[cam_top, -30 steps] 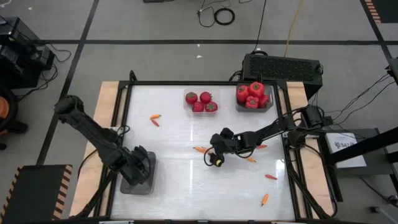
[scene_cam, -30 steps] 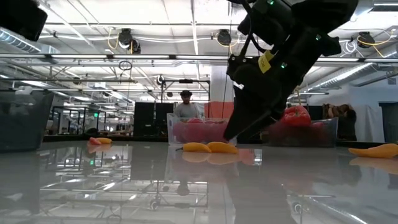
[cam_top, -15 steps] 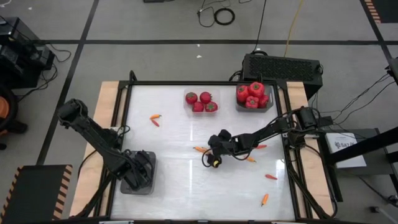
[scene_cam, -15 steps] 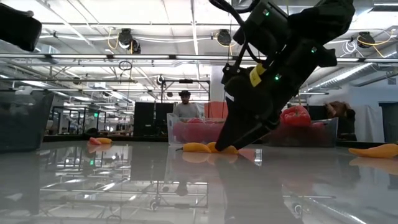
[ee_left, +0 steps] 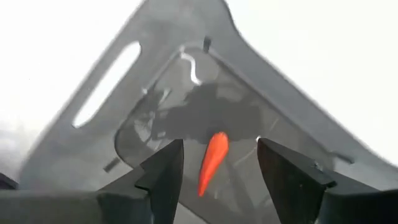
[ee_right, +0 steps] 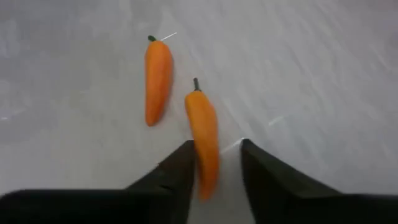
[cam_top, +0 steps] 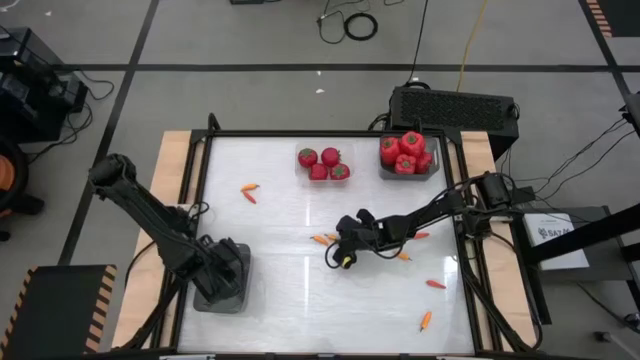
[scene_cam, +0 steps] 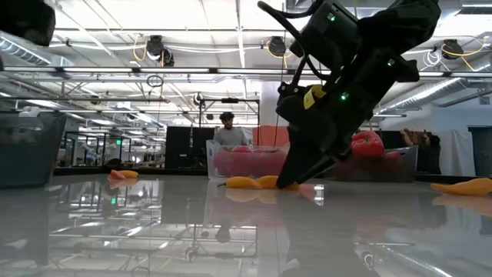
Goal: Sort produce into baskets
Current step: Put the yellow chili into the bottom gray bin
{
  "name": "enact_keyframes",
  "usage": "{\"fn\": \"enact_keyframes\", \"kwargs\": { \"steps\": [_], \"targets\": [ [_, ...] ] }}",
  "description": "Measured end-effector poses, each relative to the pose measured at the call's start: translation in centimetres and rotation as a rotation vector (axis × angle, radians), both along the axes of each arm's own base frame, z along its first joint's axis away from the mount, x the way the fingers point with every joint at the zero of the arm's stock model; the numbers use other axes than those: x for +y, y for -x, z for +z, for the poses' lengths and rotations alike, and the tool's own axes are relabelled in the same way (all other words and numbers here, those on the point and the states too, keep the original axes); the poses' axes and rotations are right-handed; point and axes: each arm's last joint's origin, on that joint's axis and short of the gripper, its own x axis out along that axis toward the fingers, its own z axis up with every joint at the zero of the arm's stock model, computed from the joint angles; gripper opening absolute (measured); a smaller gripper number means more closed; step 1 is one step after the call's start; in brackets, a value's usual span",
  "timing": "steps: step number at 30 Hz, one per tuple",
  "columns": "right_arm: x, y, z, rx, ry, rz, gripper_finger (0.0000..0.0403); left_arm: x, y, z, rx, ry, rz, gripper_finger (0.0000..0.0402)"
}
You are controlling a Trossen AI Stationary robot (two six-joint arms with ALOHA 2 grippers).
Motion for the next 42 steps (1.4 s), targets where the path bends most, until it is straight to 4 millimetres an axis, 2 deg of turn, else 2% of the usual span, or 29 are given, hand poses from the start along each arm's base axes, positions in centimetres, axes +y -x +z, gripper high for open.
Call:
{"fn": "enact_keyframes", "kwargs": {
  "steps": [4, 6, 10, 14, 17, 22, 26, 32, 35, 38, 42],
  "targets": [
    [0.2, -0.2, 0.3, -0.006, -0.049, -0.021, 0.0038, 0.9, 0.6, 1.7, -0.088, -0.010, 0.001, 0.0212],
    [0.4, -0.6, 0.9, -0.006, -0.070, -0.006, 0.0012, 1.3, 0.9, 2.9, -0.152, -0.016, -0.019, 0.0212],
    [0.8, -1.9, 3.4, -0.048, -0.138, 0.032, 0.0018, 2.4, 1.6, 4.7, -0.277, -0.050, -0.064, 0.0212],
    [1.2, -4.0, 6.9, -0.103, -0.146, 0.058, 0.0018, 3.6, 2.2, 6.0, -0.389, -0.110, -0.096, 0.0212],
    [2.4, -5.7, 10.1, -0.213, -0.149, 0.107, 0.0010, 4.5, 2.3, 6.6, -0.435, -0.160, -0.131, 0.0212],
    [3.8, -7.3, 14.7, -0.376, -0.097, 0.128, 0.0006, 6.7, 2.1, 7.1, -0.412, -0.294, -0.181, 0.0212],
    [4.5, -7.9, 16.9, -0.487, -0.090, 0.114, 0.0005, 9.0, 2.0, 6.9, -0.317, -0.400, -0.186, 0.0212],
    [5.4, -8.5, 17.6, -0.637, -0.130, 0.087, 0.0005, 12.5, 1.5, 5.9, -0.161, -0.424, -0.197, 0.0212],
    [6.0, -9.4, 16.7, -0.687, -0.140, 0.068, 0.0005, 14.1, 1.0, 5.2, -0.129, -0.382, -0.227, 0.0212],
    [6.6, -11.1, 15.4, -0.716, -0.166, 0.055, 0.0005, 15.5, 0.6, 4.4, -0.124, -0.349, -0.262, 0.0212],
    [7.6, -14.4, 14.1, -0.721, -0.163, 0.064, 0.0004, 17.2, 0.3, 3.8, -0.151, -0.264, -0.258, 0.0212]
  ]
}}
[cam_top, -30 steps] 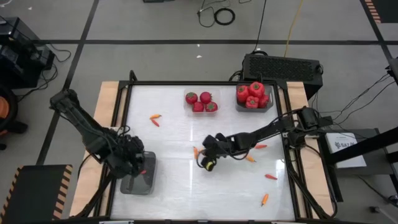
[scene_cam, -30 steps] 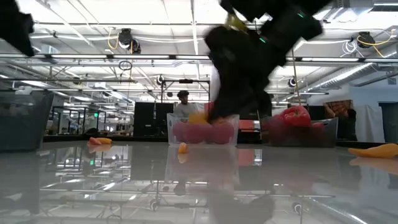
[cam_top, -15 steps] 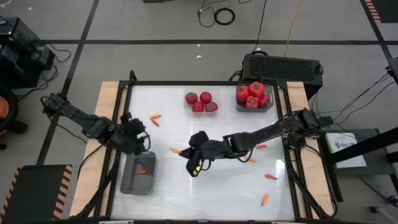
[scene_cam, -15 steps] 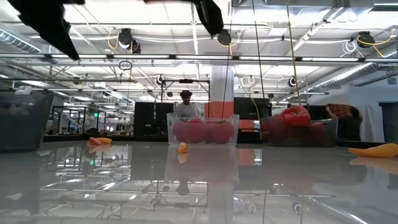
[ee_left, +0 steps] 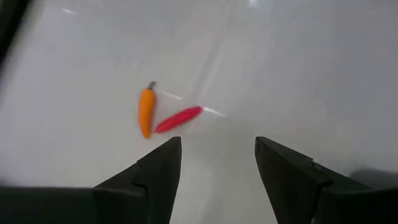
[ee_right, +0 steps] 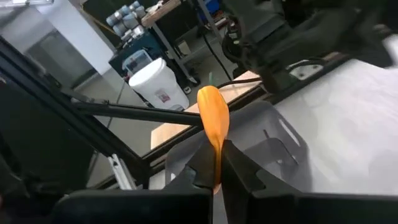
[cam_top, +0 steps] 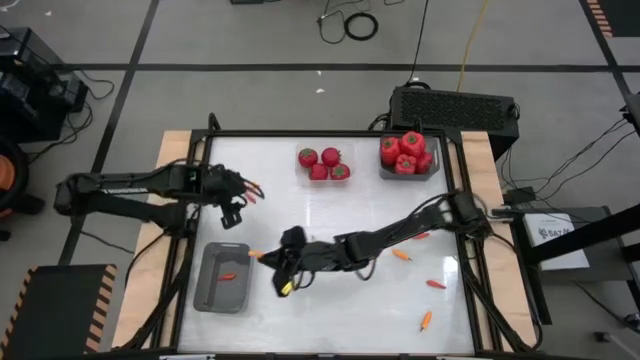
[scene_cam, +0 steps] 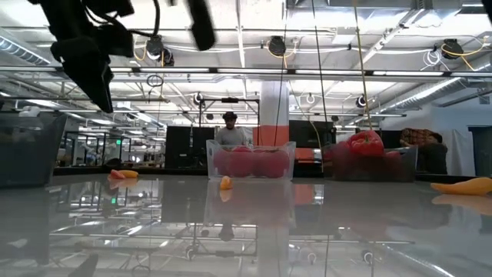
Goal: Sort produce into baskets
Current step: Put the yellow chili into the bottom gray bin
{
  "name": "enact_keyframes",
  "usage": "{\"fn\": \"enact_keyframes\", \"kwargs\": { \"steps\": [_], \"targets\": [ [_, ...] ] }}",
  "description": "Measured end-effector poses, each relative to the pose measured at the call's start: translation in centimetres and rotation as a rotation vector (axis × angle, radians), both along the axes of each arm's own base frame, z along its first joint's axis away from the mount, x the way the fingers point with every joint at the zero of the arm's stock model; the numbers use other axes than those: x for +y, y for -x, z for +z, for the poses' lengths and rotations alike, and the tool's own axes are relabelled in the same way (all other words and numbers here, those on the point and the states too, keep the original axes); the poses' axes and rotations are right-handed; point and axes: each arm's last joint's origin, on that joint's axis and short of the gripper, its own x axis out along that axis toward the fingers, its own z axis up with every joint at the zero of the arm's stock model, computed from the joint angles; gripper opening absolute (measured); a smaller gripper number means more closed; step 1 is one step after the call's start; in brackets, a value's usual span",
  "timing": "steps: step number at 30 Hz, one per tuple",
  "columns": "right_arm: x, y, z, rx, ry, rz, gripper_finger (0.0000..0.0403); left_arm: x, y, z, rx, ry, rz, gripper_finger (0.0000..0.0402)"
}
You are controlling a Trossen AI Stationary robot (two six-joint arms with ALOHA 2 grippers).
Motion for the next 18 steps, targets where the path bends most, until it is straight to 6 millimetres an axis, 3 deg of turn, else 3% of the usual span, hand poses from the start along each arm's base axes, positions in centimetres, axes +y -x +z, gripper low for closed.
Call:
{"fn": "enact_keyframes", "kwargs": {
  "steps": [4, 9, 14, 18],
  "targets": [
    [0.7, -3.6, -1.0, -0.029, 0.091, 0.037, 0.0004, 1.1, 0.1, 0.0, -0.019, 0.048, 0.034, 0.0212],
    [0.2, -7.3, -2.7, -0.053, 0.143, 0.036, 0.0013, 2.1, 0.4, 0.0, -0.025, 0.060, 0.092, 0.0212],
    [-1.1, -9.9, -4.8, -0.066, 0.127, 0.169, 0.0022, 3.0, 0.7, 0.0, -0.035, 0.062, 0.143, 0.0212],
    [-2.0, -10.9, -6.6, -0.013, 0.121, 0.196, 0.0024, 3.6, 0.7, -0.3, -0.039, 0.099, 0.151, 0.0212]
  ]
}}
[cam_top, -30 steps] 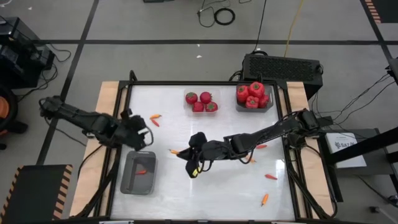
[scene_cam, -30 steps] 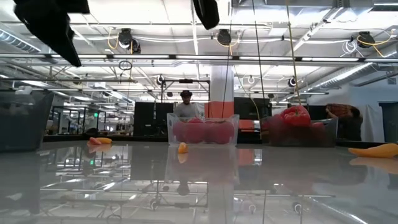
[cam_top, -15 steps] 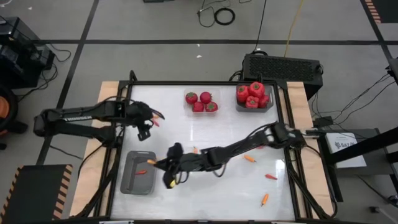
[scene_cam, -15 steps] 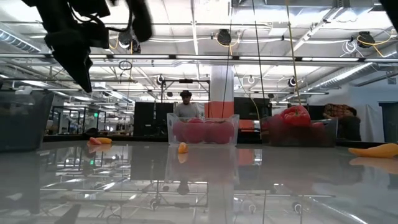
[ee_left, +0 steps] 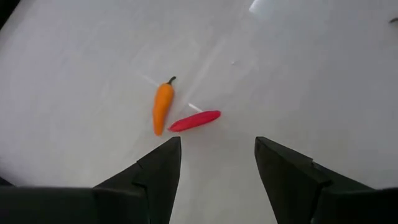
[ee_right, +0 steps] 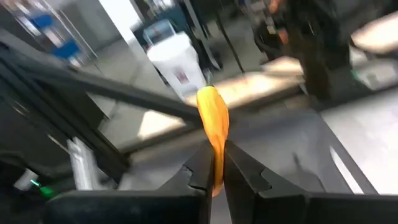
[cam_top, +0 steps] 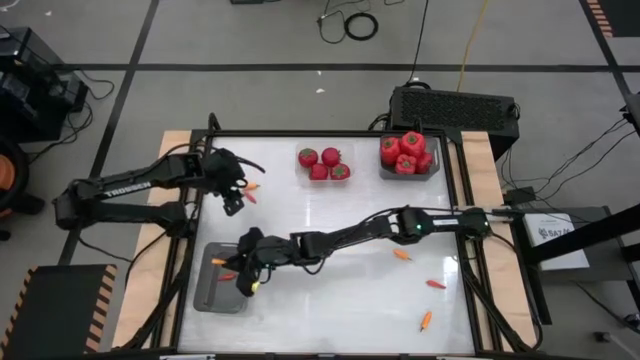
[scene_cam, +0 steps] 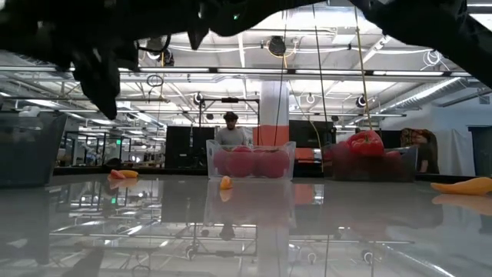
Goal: Sort produce into baskets
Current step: Put the yellow chili into the bottom gray bin, then put the orange chili into the bottom gray bin
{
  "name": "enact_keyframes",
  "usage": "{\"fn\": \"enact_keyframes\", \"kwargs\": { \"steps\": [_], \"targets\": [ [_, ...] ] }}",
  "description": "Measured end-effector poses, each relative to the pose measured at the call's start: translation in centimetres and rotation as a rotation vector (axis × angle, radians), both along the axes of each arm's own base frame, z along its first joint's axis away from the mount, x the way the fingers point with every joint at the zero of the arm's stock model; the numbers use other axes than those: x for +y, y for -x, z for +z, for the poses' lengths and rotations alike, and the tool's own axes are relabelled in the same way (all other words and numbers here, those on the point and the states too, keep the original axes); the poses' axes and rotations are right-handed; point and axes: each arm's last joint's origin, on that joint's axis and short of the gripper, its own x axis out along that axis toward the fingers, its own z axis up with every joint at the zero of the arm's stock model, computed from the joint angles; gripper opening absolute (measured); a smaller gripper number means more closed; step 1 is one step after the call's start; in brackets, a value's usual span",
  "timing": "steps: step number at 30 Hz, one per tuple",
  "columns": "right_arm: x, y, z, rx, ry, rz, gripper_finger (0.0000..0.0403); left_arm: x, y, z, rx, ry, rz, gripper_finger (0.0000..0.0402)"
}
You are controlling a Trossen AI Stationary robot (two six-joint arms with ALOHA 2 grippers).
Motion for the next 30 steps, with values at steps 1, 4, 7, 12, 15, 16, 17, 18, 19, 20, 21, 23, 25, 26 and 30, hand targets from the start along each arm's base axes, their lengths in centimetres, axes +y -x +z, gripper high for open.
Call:
{"fn": "enact_keyframes", "kwargs": {
  "steps": [1, 4, 7, 12, 15, 16, 17, 18, 19, 20, 21, 23, 25, 26, 30],
  "targets": [
    [-0.2, 0.0, -0.4, 0.026, 0.005, -0.003, 0.0024, 0.1, 0.0, 0.0, 0.000, 0.003, 0.006, 0.0212],
    [-0.3, 0.1, -1.4, 0.106, 0.024, -0.006, 0.0024, 0.4, 0.1, -0.1, 0.002, 0.005, 0.020, 0.0212],
    [-0.3, 0.3, -1.9, 0.162, 0.058, 0.000, 0.0025, 0.4, 0.1, -0.1, 0.002, 0.009, 0.016, 0.0212],
    [-0.1, 0.5, -2.3, 0.190, 0.109, 0.015, 0.0033, 0.3, 0.0, -0.1, -0.003, 0.015, 0.005, 0.0212],
    [-0.1, 0.5, -2.2, 0.186, 0.114, 0.017, 0.0056, 0.3, 0.0, -0.1, -0.003, 0.014, 0.005, 0.0212],
    [-0.1, 0.5, -2.2, 0.187, 0.114, 0.017, 0.0065, 0.3, 0.0, -0.1, -0.003, 0.014, 0.005, 0.0212],
    [-0.1, 0.5, -2.2, 0.188, 0.114, 0.017, 0.0076, 0.3, 0.0, -0.1, -0.003, 0.014, 0.005, 0.0212],
    [-0.1, 0.5, -2.2, 0.188, 0.114, 0.017, 0.0087, 0.3, 0.0, -0.1, -0.003, 0.014, 0.005, 0.0212],
    [-0.1, 0.5, -2.2, 0.187, 0.114, 0.017, 0.0099, 0.3, 0.0, -0.1, -0.003, 0.014, 0.005, 0.0212],
    [-0.1, 0.5, -2.1, 0.185, 0.114, 0.017, 0.0110, 0.3, 0.0, -0.1, -0.003, 0.014, 0.005, 0.0212],
    [-0.1, 0.6, -1.8, 0.187, 0.114, 0.017, 0.0121, 0.3, 0.0, -0.1, -0.003, 0.014, 0.005, 0.0212],
    [-0.3, 0.8, -1.1, 0.203, 0.113, 0.014, 0.0141, 0.3, 0.0, -0.1, -0.003, 0.014, 0.005, 0.0212],
    [-0.6, 1.3, 0.3, 0.239, 0.109, 0.009, 0.0156, 0.3, 0.0, -0.1, -0.004, 0.014, 0.005, 0.0212],
    [-0.8, 1.7, 1.3, 0.255, 0.105, 0.006, 0.0163, 0.3, 0.0, -0.1, -0.004, 0.014, 0.005, 0.0212],
    [-1.9, 4.2, 5.4, 0.407, 0.133, -0.001, 0.0182, 0.3, 0.0, -0.1, -0.004, 0.014, 0.005, 0.0212]
  ]
}}
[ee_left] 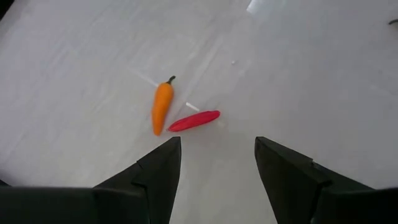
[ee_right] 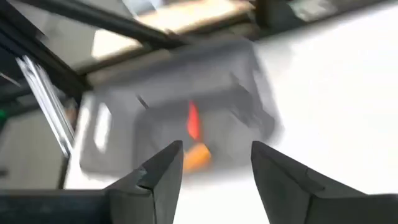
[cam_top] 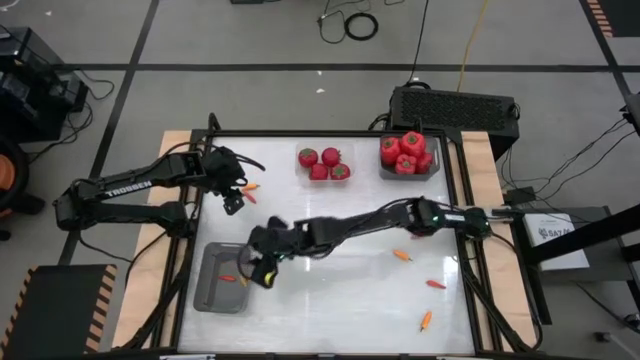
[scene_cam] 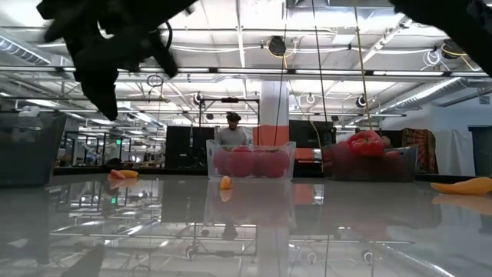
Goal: Sort produce into baskets
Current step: Put the orange chili into the bottom gray bin
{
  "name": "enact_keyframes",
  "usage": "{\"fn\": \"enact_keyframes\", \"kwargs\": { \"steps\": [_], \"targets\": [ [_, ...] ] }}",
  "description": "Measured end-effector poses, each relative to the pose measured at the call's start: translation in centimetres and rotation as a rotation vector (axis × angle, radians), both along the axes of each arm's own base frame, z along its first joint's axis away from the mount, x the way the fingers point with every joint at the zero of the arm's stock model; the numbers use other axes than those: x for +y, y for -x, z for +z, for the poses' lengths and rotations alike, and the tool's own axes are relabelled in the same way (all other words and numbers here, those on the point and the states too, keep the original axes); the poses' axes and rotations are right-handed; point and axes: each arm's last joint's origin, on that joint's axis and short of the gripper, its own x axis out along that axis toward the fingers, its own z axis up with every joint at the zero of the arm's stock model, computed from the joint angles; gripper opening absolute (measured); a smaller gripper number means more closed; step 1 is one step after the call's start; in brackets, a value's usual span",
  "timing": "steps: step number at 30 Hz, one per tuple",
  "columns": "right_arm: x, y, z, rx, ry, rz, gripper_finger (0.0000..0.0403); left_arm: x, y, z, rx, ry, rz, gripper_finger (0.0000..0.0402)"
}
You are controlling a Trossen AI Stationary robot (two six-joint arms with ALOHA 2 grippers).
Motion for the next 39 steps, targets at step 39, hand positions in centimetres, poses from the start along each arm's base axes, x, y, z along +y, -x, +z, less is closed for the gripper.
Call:
{"fn": "enact_keyframes", "kwargs": {
  "steps": [39],
  "targets": [
    [2.2, 30.6, 0.2, 1.120, -0.174, -0.388, 0.0192, -3.2, -2.9, 0.9, -0.228, 0.106, -0.091, 0.0212]
  ]
}}
